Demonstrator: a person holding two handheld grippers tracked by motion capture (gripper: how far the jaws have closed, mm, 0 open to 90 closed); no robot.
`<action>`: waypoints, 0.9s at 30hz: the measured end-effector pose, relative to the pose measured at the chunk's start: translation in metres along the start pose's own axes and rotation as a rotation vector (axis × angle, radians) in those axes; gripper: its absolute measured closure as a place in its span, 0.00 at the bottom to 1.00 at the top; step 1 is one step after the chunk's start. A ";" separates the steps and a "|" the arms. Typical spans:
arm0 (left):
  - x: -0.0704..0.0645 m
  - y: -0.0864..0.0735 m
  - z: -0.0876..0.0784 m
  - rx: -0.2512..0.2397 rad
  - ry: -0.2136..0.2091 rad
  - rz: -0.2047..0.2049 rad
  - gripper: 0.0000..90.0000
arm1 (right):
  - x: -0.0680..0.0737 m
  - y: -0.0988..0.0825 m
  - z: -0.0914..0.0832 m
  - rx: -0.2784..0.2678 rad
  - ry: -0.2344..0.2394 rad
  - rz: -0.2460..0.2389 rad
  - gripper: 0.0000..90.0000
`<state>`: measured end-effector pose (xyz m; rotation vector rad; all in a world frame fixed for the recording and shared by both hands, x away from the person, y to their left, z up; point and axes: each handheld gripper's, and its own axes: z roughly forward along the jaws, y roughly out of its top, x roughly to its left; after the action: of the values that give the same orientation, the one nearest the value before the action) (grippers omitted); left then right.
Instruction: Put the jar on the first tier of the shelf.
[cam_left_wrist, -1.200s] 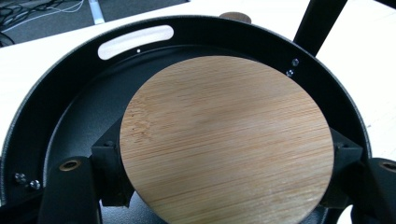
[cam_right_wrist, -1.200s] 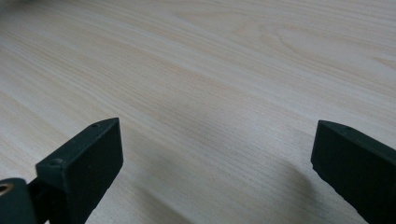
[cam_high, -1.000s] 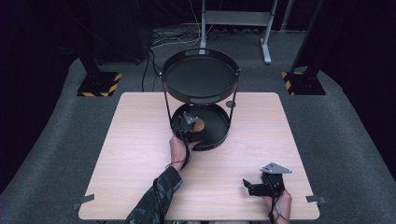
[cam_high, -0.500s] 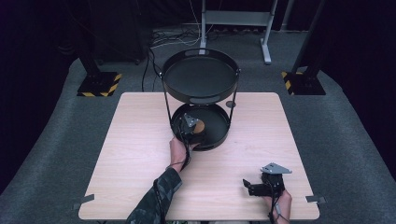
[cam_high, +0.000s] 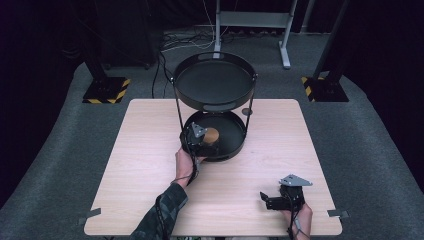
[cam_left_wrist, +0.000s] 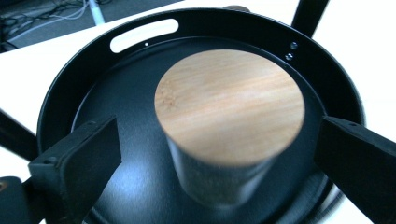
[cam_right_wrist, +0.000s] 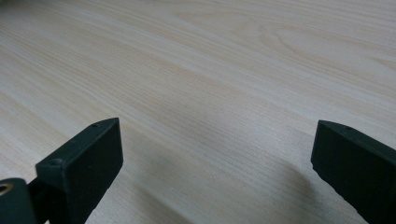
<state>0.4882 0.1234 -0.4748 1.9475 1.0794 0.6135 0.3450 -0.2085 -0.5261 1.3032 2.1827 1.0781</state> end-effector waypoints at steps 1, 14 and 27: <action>0.000 -0.001 -0.003 0.003 0.000 0.005 0.00 | 0.000 0.000 0.000 -0.001 0.000 0.000 0.02; 0.006 -0.025 -0.043 0.014 0.000 0.048 0.00 | 0.000 0.000 0.000 -0.003 -0.002 0.001 0.02; 0.034 -0.087 -0.093 0.073 0.057 -0.015 0.02 | 0.000 0.000 0.000 -0.003 -0.006 -0.001 0.02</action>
<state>0.3982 0.2180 -0.4944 1.9934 1.1653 0.6323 0.3449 -0.2085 -0.5261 1.3028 2.1762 1.0753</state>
